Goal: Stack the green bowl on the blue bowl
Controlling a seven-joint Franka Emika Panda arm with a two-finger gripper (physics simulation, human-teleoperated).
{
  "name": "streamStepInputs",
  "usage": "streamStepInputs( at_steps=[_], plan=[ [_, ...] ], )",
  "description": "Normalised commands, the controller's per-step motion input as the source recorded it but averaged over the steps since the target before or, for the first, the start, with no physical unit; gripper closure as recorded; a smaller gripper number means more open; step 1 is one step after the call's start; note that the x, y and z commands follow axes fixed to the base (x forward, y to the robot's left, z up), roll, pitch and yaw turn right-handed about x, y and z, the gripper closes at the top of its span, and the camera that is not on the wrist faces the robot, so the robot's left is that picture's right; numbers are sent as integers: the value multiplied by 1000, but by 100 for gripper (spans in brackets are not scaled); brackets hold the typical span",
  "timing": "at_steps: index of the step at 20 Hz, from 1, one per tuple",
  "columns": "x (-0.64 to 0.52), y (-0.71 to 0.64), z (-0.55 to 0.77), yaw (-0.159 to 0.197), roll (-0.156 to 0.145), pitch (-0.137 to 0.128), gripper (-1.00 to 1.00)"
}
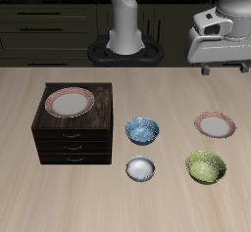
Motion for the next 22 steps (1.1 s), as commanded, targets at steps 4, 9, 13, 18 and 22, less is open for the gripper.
streamStepInputs(
  at_steps=[4, 9, 13, 18, 22],
  plan=[
    [298, 167, 10, -9, -18, -1, -100],
    [264, 139, -27, -15, -7, 21, -100],
    [199, 104, -1, -12, -1, 10, -100],
    [128, 34, 40, -15, 2, -12, -100],
    [44, -1, -73, 1, -3, -2, -100]
  ],
)
